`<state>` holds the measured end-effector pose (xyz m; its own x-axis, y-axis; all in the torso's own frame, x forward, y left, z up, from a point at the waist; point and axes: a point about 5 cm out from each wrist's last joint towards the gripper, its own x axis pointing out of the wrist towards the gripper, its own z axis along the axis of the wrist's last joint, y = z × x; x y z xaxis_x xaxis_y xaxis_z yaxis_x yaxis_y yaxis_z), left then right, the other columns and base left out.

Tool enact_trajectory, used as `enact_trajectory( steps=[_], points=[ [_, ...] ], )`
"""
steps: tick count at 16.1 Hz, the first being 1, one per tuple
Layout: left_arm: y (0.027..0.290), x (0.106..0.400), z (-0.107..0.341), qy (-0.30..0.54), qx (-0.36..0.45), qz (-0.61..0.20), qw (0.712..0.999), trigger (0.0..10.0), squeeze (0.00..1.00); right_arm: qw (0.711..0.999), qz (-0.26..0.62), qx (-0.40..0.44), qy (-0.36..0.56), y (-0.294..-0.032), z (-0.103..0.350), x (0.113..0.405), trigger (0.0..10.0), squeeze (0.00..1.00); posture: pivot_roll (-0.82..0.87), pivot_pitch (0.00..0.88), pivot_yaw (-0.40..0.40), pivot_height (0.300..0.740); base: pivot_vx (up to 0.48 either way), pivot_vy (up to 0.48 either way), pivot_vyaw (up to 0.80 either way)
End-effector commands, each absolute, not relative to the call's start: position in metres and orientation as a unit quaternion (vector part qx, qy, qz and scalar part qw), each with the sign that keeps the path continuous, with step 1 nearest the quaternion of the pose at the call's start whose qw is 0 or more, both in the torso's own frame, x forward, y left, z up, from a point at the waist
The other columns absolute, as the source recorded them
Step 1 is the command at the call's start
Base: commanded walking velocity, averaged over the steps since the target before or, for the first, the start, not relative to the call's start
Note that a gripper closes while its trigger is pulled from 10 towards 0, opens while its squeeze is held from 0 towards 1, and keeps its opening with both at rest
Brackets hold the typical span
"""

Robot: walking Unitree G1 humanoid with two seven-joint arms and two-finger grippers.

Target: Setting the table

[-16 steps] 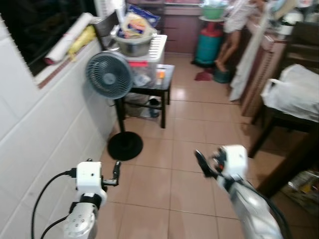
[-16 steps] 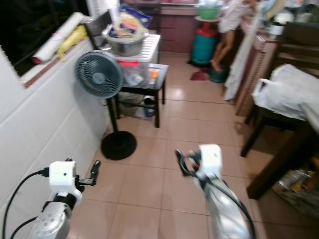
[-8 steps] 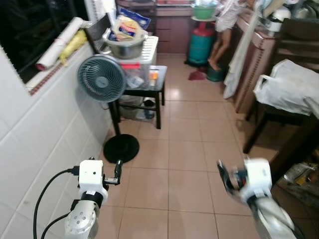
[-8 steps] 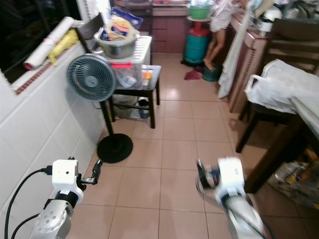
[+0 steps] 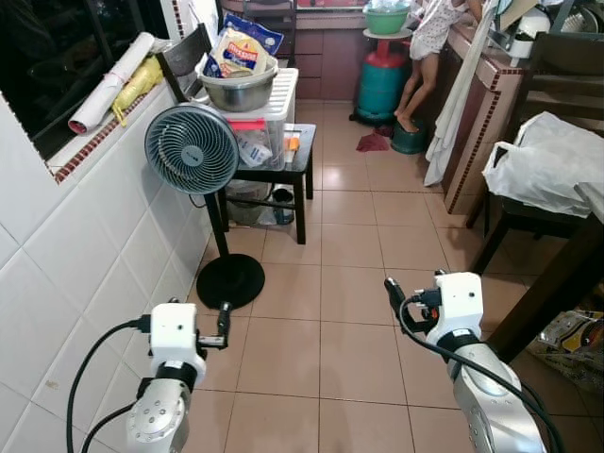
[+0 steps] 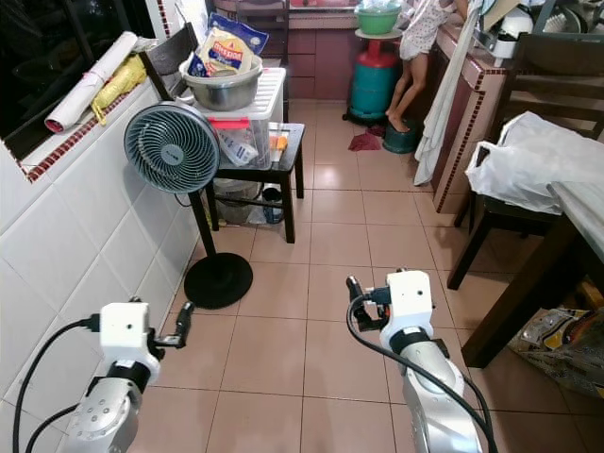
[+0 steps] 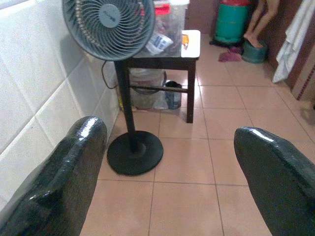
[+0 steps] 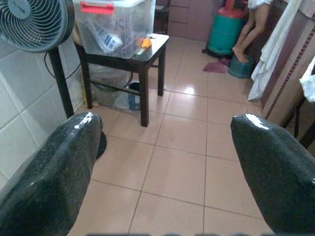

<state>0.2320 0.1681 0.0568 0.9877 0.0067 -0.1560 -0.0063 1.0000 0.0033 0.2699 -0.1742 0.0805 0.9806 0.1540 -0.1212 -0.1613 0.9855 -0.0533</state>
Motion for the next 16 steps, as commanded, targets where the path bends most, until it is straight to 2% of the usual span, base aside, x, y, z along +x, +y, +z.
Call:
enact_trajectory(
  steps=[1, 16],
  points=[
    [0.1723, 0.2317, 0.0571, 0.077, -0.003, 0.018, 0.997, 10.0, 0.00, 0.994, 0.079, -0.030, 0.064, -0.1735, 0.0797, 0.2722, 10.0, 0.00, -0.13, 0.000, 0.029, 0.740, 0.000, 0.000, -0.79],
    [0.1790, 0.2375, 0.0571, 0.079, 0.010, 0.038, 0.996, 10.0, 0.00, 0.994, 0.085, -0.025, 0.069, -0.1651, 0.0767, 0.2810, 10.0, 0.00, -0.13, 0.000, 0.037, 0.740, 0.000, 0.000, -0.80]
  ],
)
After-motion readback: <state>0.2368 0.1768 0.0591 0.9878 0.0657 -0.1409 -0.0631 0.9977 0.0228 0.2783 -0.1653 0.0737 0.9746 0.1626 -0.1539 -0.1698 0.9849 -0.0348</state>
